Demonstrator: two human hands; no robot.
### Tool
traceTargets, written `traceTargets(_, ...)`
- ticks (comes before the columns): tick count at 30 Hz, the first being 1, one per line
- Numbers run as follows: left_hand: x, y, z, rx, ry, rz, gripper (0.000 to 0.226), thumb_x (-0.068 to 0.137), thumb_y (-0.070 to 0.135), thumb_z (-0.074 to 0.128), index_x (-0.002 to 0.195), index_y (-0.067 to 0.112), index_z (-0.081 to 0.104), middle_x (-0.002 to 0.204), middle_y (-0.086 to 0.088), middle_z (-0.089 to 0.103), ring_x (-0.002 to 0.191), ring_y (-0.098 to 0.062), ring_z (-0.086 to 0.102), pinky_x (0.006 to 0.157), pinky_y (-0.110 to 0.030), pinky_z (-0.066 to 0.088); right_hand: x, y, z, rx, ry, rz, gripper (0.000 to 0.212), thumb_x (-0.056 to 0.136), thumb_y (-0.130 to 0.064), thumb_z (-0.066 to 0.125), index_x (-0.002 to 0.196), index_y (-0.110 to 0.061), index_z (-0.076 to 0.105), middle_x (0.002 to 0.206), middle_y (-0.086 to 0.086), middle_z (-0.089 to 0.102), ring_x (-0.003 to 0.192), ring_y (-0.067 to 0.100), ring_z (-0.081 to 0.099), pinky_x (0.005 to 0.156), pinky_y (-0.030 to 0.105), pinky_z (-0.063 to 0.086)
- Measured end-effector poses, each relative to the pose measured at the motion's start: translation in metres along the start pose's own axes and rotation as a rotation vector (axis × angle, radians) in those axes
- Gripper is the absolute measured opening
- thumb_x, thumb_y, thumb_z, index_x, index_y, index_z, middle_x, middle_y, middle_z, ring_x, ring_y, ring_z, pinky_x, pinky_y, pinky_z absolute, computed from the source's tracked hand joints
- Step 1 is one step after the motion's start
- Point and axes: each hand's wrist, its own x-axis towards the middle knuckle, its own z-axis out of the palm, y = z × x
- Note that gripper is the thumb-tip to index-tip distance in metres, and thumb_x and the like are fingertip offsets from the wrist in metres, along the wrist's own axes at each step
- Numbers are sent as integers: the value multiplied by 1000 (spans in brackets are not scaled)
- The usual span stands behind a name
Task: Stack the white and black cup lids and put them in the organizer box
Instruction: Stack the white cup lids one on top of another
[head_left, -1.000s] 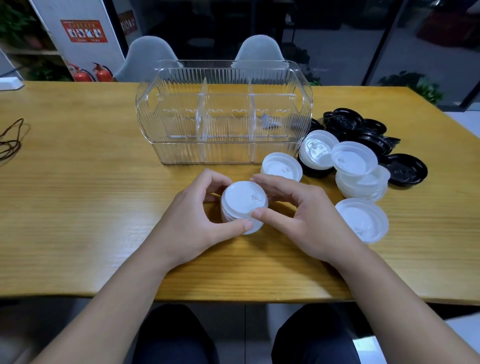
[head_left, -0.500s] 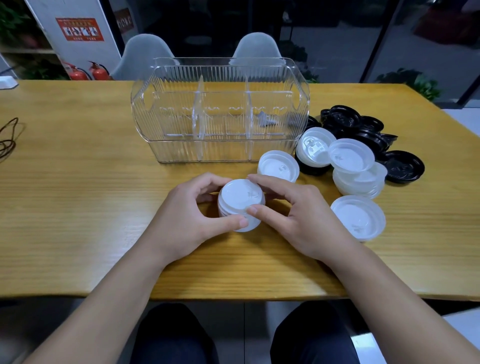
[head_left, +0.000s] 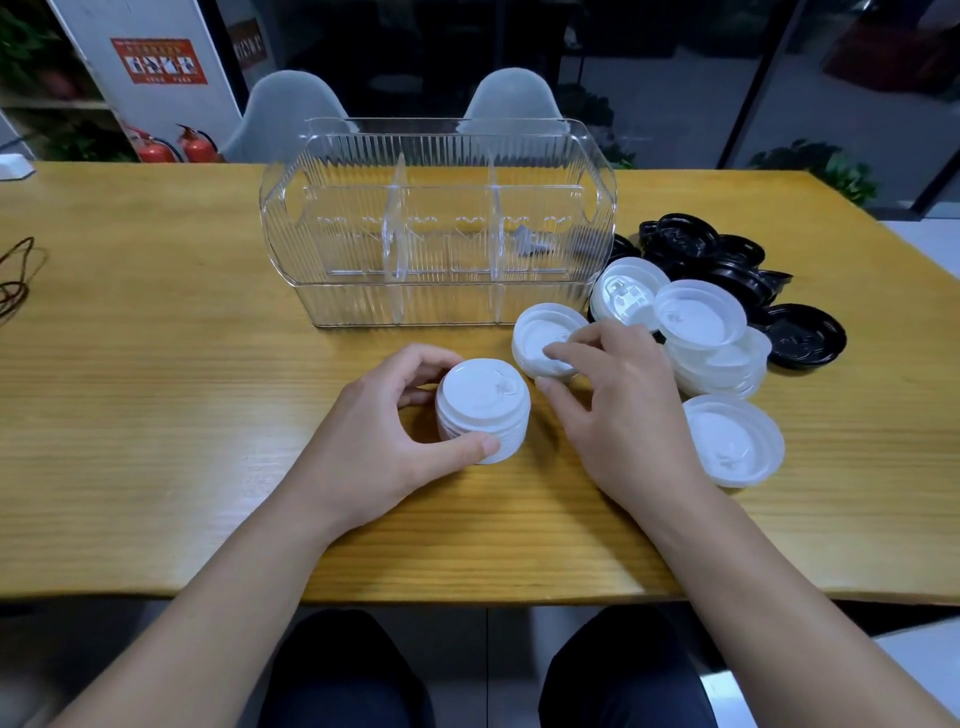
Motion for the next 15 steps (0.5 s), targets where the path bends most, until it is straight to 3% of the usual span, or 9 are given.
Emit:
traceTargets(5, 0, 0, 2, 17, 4, 18, 63, 80, 40, 102, 133, 39, 69, 136, 24, 76, 137, -7, 68, 118, -39, 55, 0, 1, -2, -39, -25, 36, 10, 94, -17, 88, 103, -18, 85, 105, -3, 68, 101, 28, 59, 89, 50, 44)
traceTargets(11, -1, 1, 2, 31, -5, 37, 67, 83, 40, 100, 141, 39, 67, 140, 24, 74, 142, -5, 65, 119, -38, 55, 1, -2, -4, -43, -41, 42, 12, 91, -14, 91, 95, -17, 79, 101, -2, 67, 98, 28, 60, 87, 53, 46)
traceTargets(15, -1, 1, 2, 47, -12, 29, 71, 83, 43, 99, 145, 41, 66, 141, 27, 72, 142, -3, 64, 120, -36, 53, 1, -6, -7, 4, -42, 56, 18, 91, -14, 91, 91, -18, 74, 98, -5, 66, 97, 25, 59, 89, 47, 42)
